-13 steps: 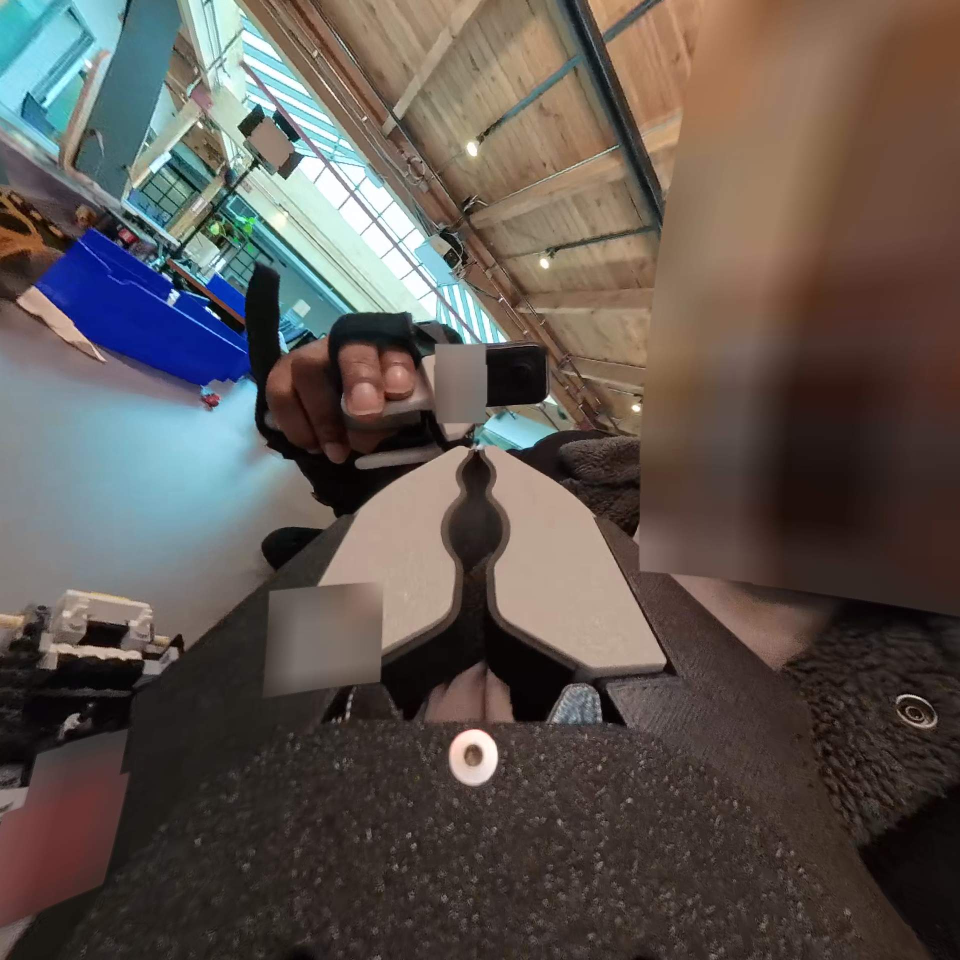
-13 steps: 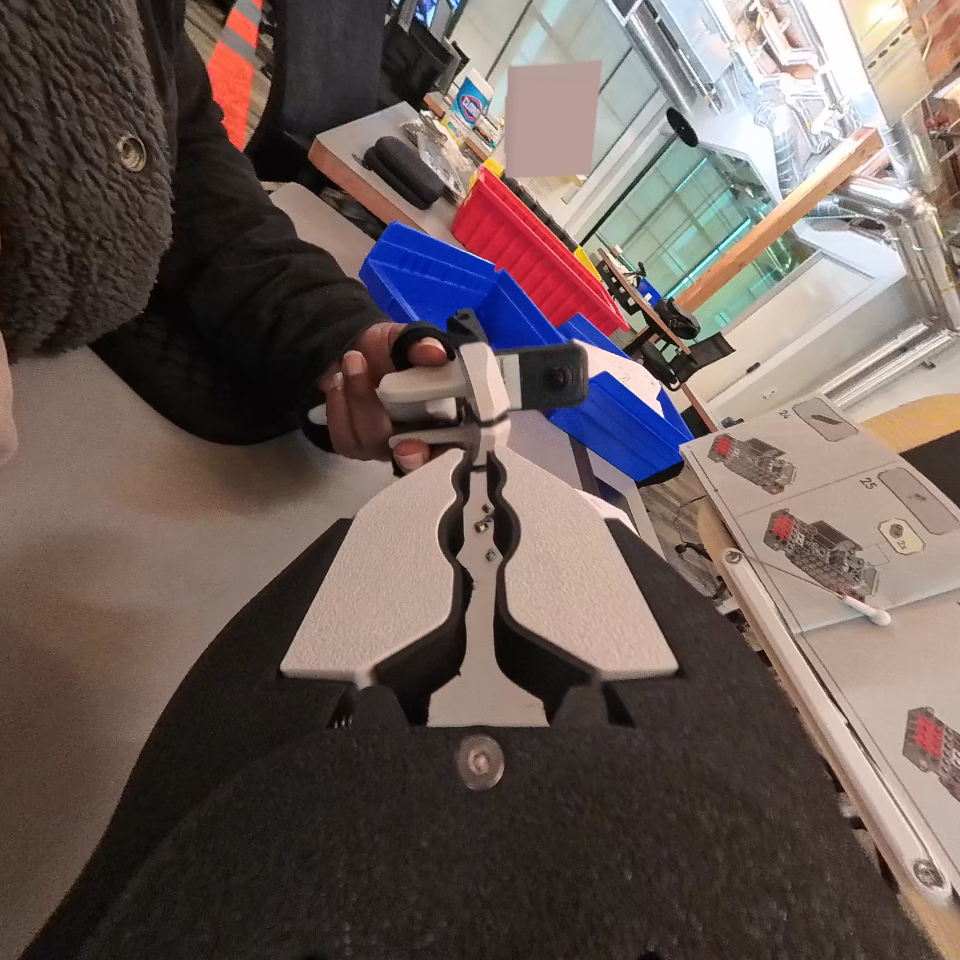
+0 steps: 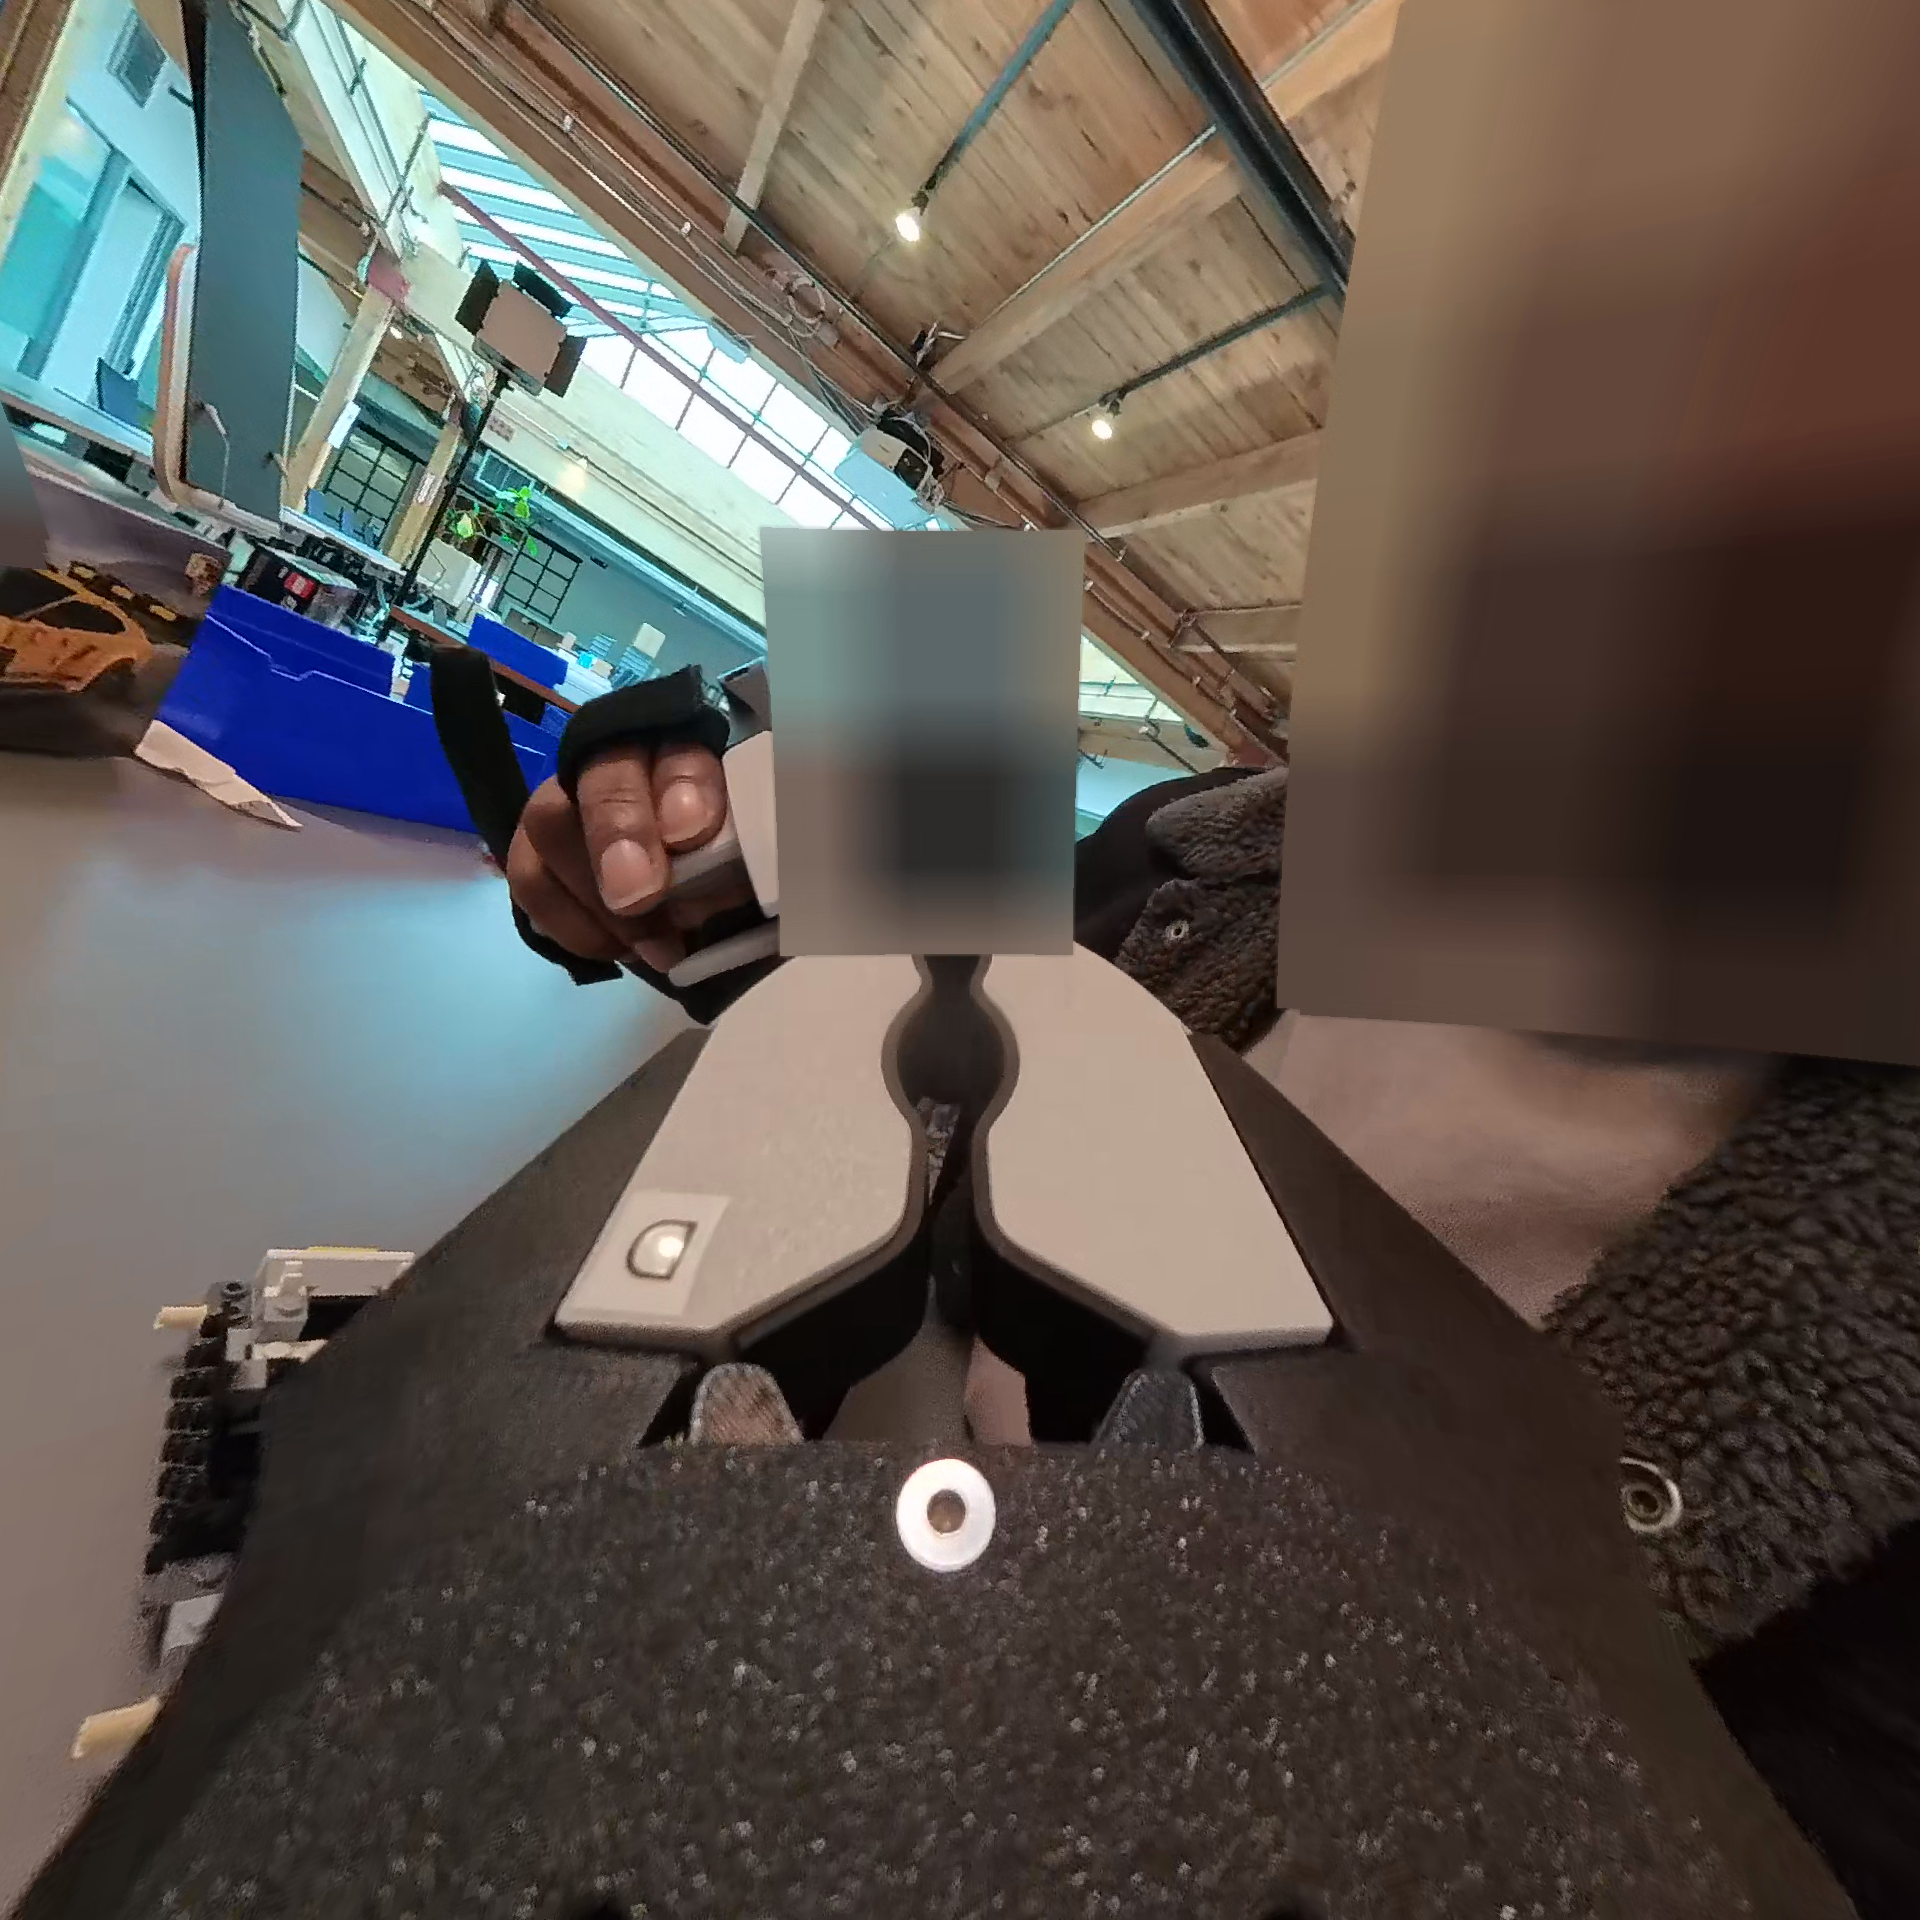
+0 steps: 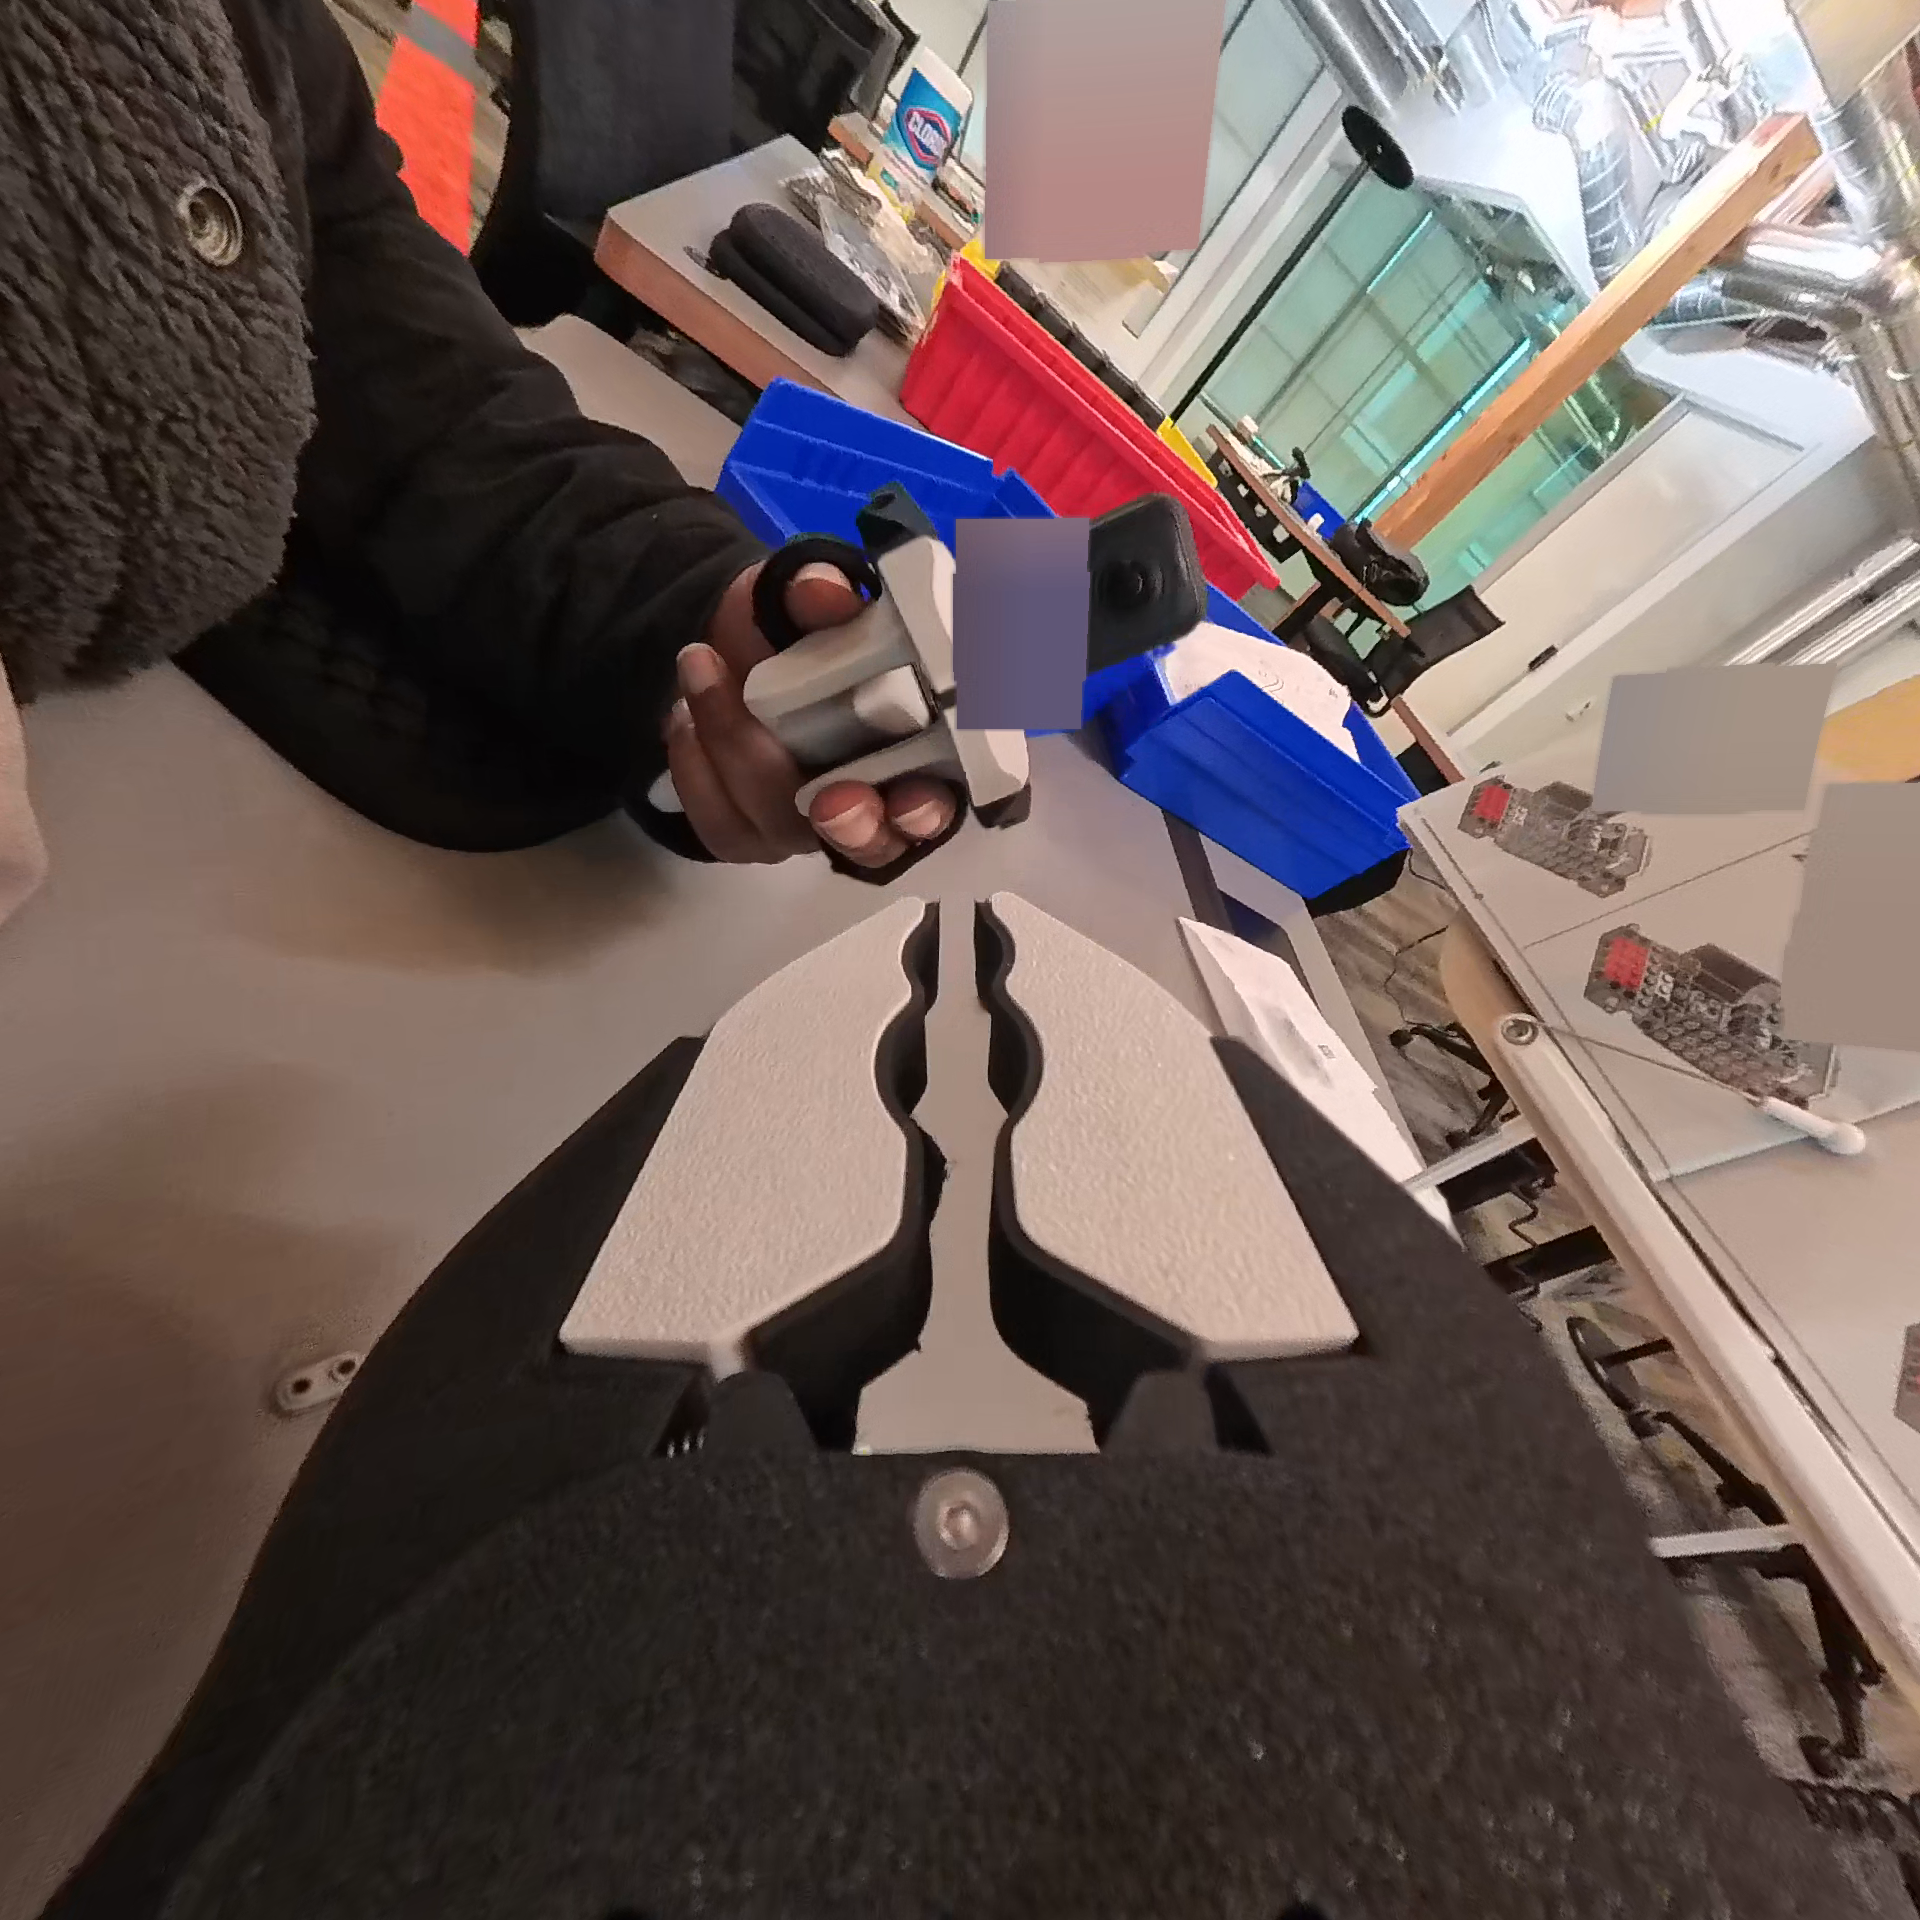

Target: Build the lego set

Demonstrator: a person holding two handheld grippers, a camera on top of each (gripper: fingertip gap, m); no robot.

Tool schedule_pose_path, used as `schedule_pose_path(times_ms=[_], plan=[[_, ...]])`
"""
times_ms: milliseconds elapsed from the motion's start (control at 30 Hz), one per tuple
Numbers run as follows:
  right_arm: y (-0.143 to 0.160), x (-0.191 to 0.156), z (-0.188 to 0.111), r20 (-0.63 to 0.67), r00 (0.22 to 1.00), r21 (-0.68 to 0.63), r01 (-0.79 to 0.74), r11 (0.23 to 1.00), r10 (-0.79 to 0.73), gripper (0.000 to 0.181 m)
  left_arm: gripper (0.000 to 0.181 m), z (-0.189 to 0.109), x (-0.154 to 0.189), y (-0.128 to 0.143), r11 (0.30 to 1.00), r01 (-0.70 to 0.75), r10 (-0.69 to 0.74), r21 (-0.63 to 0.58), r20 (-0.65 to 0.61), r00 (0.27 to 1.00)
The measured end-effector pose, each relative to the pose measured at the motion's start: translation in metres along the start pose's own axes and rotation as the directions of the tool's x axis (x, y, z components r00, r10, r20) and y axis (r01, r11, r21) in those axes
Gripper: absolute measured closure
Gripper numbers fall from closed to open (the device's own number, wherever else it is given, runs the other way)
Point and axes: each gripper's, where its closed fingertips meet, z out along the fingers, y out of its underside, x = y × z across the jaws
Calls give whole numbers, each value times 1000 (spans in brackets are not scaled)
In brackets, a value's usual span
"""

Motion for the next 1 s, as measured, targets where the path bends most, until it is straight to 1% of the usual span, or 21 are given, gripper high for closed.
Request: schedule_pose_path(times_ms=[33, 367, 433, 533, 633, 700, 800, 867, 1000], plan=[[1, 0, 0, 0, 1000, -1, -6, 1000, 6, 175, 181, 0, 1, 1, 1000, -17, 17, -6, 1, 1000], [8, -5, -2, 8, 999, -16, -44, 999, 44, 175, 181, -1, 2, 7, 985, -164, 166, -58, 32, 986], [9, -7, -2, 8, 999, -17, -52, 999, 52, 175, 181, 0, 1, 10, 976, -201, 205, -84, 43, 978], [5, -8, -3, 14, 996, 4, -89, 996, 89, 175, 181, 1, -3, 16, 947, -288, 301, -142, 84, 950], [-7, -17, -2, 81, 983, 47, -169, 984, 165, 171, 181, 2, -10, 25, 885, -402, 439, -237, 132, 889], [-11, -23, 1, 131, 968, 45, -220, 974, 213, 161, 181, 4, -13, 28, 833, -475, 528, -285, 151, 836], [-9, -25, 6, 141, 960, 16, -248, 969, 243, 152, 181, 4, -20, 31, 733, -577, 661, -360, 178, 729], [-7, -26, 8, 142, 956, 11, -262, 965, 258, 152, 181, 5, -22, 31, 671, -626, 727, -398, 184, 662], [-3, -26, 11, 121, 955, 1, -272, 962, 270, 156, 181, 7, -22, 32, 579, -684, 805, -444, 175, 567]])
